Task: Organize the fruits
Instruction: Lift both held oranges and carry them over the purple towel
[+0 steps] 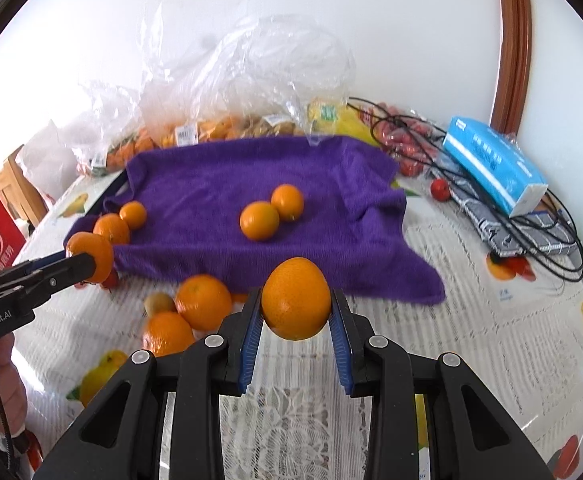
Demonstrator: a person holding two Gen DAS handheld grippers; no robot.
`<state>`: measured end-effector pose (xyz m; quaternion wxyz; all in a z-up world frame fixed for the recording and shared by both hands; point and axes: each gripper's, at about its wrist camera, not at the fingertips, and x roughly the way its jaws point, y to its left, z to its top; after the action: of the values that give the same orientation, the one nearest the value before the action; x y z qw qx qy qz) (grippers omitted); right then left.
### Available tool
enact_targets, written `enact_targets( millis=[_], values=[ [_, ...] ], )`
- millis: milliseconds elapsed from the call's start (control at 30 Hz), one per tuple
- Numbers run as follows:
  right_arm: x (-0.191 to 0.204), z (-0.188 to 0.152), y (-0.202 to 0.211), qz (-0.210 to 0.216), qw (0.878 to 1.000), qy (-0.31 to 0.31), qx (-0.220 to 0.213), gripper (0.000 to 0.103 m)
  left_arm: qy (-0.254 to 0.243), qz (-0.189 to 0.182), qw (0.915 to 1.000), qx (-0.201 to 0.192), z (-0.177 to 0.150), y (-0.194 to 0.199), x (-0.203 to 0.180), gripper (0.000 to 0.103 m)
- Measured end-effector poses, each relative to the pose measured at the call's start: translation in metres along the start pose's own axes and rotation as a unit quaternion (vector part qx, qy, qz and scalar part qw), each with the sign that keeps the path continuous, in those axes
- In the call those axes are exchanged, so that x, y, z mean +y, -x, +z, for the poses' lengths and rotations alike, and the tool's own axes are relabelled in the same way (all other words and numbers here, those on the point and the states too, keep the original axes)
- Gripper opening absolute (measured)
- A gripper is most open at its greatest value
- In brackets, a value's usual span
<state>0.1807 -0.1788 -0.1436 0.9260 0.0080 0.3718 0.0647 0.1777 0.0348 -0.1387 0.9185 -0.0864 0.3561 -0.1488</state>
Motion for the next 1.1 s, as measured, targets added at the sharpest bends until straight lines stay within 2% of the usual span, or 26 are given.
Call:
enact_targets(
  millis=[133,367,667,867,967,1100],
  values=[
    [0.000,0.012,0.002,-0.001,1.000,-0.003,-0.009,0.033,0.015,-0.002,0.9999,0.001,0.005,0.002,0.004,0.040],
    [-0.001,0.041,0.001,0.002,0.999,-0.001,-0.036,0.033,0.013,0.009,0.9995,-0.027,0.033,0.008,-0.002,0.040],
    [-0.007,0.075,-0.022,0.010,0.999,-0.007,-0.050,0.033,0.025,0.031,0.9986,-0.034,0.064,-0.018,-0.002,0.040],
    [-0.010,0.083,-0.041,0.011,0.999,-0.012,-0.044,0.033,0.032,0.051,0.9977,-0.030,0.074,-0.041,0.002,0.040],
    [-0.013,0.079,-0.051,0.012,0.999,-0.016,-0.039,0.033,0.038,0.060,0.9970,-0.030,0.068,-0.050,0.006,0.040],
    [-0.018,0.069,-0.067,0.009,1.000,-0.019,-0.018,0.033,0.040,0.063,0.9971,-0.009,0.060,-0.063,0.011,0.040]
  ],
)
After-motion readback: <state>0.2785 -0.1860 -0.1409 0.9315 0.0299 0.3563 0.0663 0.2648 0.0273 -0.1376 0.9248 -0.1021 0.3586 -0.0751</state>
